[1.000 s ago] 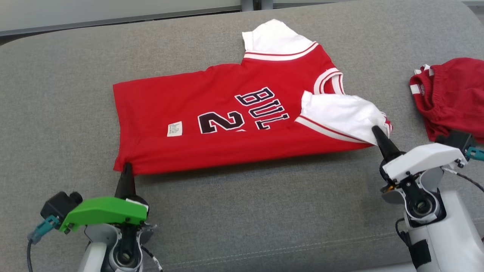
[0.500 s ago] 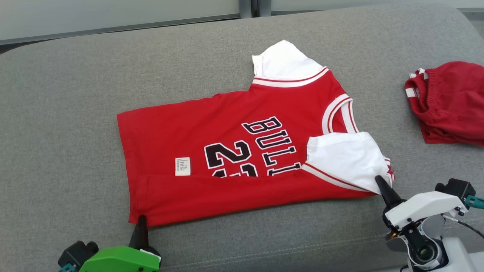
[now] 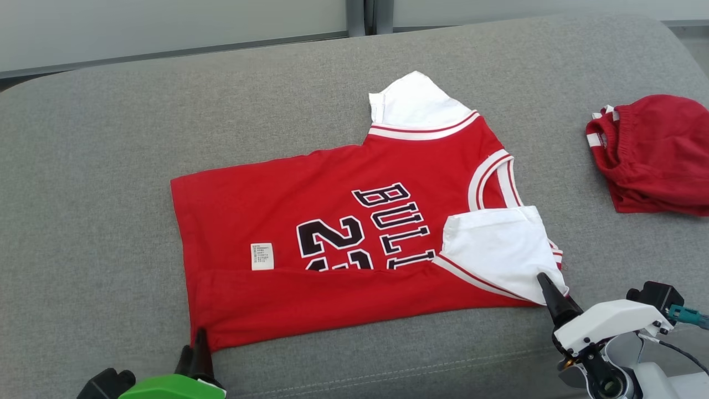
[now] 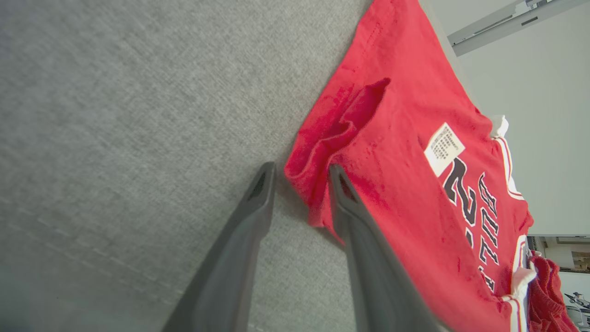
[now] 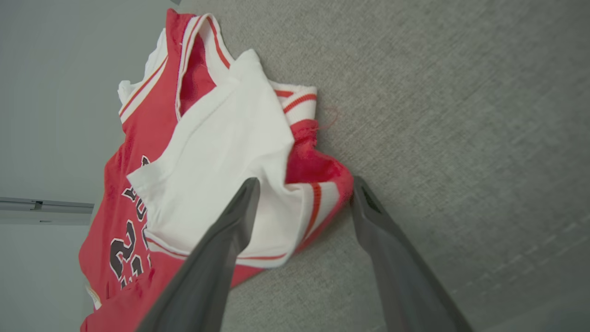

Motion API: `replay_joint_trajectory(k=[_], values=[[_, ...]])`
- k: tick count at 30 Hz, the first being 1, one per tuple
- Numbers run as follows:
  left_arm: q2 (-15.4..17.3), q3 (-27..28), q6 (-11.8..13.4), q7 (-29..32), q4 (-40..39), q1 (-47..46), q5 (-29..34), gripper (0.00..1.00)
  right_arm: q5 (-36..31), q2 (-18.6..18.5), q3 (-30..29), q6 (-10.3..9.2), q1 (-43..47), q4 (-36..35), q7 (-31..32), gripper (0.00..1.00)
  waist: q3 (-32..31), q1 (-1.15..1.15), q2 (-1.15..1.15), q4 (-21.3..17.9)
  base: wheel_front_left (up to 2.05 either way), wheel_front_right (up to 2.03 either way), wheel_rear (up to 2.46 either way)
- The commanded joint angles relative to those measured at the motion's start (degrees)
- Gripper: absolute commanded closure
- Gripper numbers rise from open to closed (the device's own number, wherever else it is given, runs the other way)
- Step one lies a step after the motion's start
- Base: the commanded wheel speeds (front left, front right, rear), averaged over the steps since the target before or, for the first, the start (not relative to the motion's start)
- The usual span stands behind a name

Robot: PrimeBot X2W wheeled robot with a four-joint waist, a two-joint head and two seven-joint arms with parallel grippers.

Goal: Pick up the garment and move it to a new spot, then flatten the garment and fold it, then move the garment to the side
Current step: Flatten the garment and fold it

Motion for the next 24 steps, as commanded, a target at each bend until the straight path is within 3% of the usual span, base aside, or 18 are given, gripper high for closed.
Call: replay_joint_trajectory(k=[1, 12, 18, 24], values=[[1.0, 1.0, 0.3, -0.6, 0.4, 0.0, 0.0, 0.0, -0.6, -0.2, -0.4, 0.0, 0.2, 0.2, -0.7, 0.0, -0.1, 0.0, 0.0, -0.1, 0.0, 0.0, 0.0], [5.1, 3.9, 1.8, -2.5, -2.9, 0.2, 1.4, 0.0, -1.8, -0.9, -4.0, 0.0, 1.1, -3.3, -1.0, 0.0, -0.3, 0.0, 0.0, -0.5, 0.0, 0.0, 0.0], [9.7, -1.2, 2.3, 1.0, -4.8, -6.0, 8.2, 0.0, -3.7, -2.9, -3.2, 0.01, -0.2, -9.4, 1.4, 0.0, 0.0, 0.0, 0.0, -0.8, 0.0, 0.0, 0.0], [15.2, -8.1, 1.8, 9.1, -2.9, -17.3, 15.5, 0.0, -4.9, -5.1, -1.1, 0.01, -3.4, -15.7, 5.2, 0.0, 2.8, 0.0, 0.0, -1.7, 0.0, 0.0, 0.0]])
